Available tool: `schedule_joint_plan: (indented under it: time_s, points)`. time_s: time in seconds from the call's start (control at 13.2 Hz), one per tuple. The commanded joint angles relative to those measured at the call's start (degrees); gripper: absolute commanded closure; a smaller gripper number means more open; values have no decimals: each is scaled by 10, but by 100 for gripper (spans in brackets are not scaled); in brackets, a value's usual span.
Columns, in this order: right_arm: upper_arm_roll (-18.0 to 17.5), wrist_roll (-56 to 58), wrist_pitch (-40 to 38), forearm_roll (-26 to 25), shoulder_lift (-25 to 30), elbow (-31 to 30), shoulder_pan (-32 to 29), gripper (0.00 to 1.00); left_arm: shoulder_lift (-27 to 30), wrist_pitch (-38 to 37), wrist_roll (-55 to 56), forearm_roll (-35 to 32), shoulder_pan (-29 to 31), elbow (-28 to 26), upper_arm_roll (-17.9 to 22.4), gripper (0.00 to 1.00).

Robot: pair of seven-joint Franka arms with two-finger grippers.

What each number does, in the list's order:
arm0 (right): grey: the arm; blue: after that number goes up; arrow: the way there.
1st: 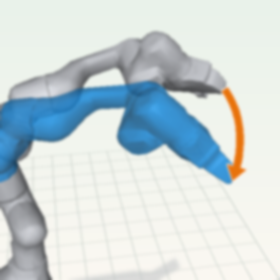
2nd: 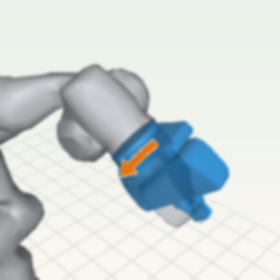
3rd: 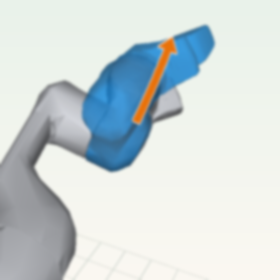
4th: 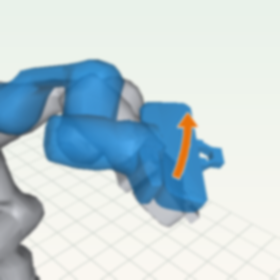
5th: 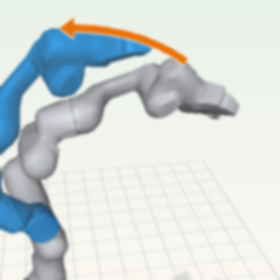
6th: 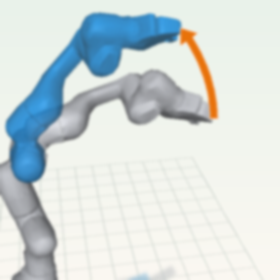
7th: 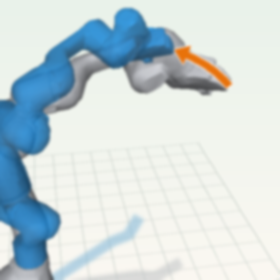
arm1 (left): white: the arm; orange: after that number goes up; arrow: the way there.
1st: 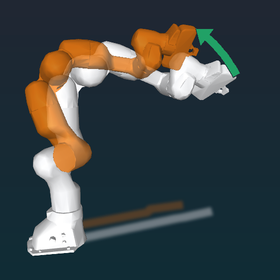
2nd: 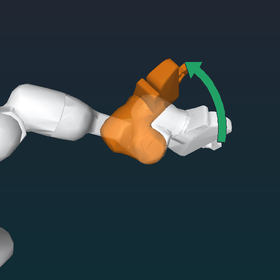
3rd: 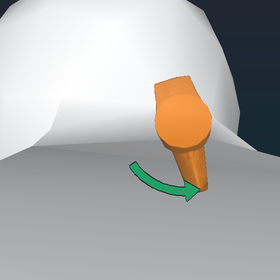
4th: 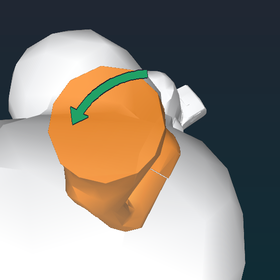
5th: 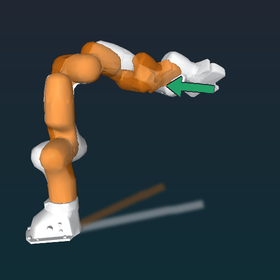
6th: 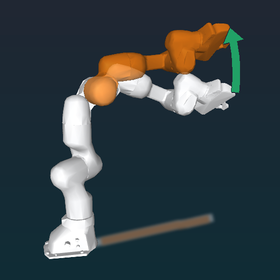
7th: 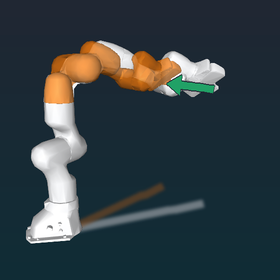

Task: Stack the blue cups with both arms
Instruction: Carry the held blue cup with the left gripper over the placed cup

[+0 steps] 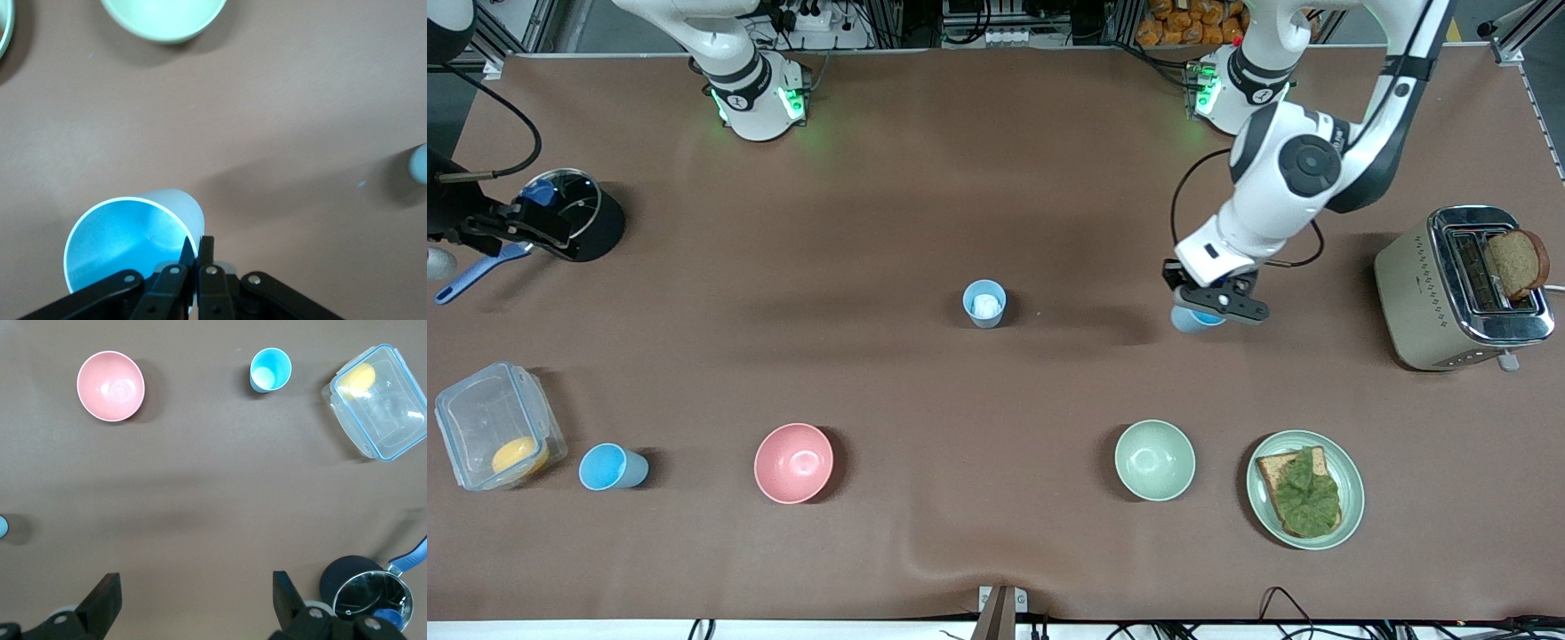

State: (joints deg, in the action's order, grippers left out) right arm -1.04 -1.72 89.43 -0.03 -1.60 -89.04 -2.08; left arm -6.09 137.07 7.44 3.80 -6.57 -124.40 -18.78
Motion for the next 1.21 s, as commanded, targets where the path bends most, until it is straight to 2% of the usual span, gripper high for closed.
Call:
schedule_joint_plan:
  time_s: [0.0,0.45,0.68,1.14]
  points:
    - [-8,1,-1,-3,13,-10,-9,0,-25,-14,43,9,-41,50,0,100]
    - [-8,1,-4,-3,13,-10,-8,0,-94,-89,146,3,-142,190,13,100]
    - [-8,1,-4,-3,13,-10,-7,0,-133,-134,213,2,-231,266,64,100]
    - [-8,1,-4,-3,13,-10,-7,0,-243,-162,303,-17,-384,404,174,100]
